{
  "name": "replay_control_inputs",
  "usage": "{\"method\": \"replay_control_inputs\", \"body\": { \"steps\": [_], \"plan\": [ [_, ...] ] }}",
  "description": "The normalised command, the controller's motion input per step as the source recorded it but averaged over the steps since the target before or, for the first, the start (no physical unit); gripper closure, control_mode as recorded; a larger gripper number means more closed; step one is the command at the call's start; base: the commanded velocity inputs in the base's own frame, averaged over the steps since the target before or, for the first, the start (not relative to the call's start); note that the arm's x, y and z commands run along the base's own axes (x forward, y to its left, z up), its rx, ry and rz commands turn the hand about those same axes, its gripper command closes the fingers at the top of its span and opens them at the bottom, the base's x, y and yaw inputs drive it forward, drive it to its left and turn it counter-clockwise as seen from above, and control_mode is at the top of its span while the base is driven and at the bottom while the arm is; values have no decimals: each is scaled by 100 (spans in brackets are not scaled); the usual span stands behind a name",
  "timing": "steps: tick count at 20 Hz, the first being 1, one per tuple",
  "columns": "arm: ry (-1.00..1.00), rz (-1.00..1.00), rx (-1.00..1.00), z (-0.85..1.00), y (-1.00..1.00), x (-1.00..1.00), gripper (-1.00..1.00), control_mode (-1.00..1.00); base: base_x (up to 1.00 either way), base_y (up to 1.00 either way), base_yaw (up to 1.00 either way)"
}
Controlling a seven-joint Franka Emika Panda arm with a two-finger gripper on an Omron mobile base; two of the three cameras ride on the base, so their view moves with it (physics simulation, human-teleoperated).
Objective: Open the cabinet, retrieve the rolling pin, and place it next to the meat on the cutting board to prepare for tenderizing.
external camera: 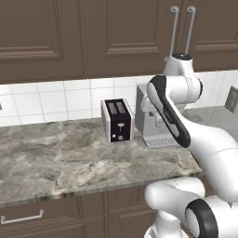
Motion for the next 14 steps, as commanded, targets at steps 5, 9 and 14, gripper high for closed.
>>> {"method": "replay_control_inputs", "body": {
  "steps": [5, 9, 14],
  "plan": [
    [-11, -4, -2, 17, -1, -39, -100, -100, 0, 0, 0],
    [-13, -4, -1, 34, -21, -37, -100, -100, 0, 0, 0],
    [-17, -3, -5, 40, -26, -31, -100, -100, 0, 0, 0]
  ]
}}
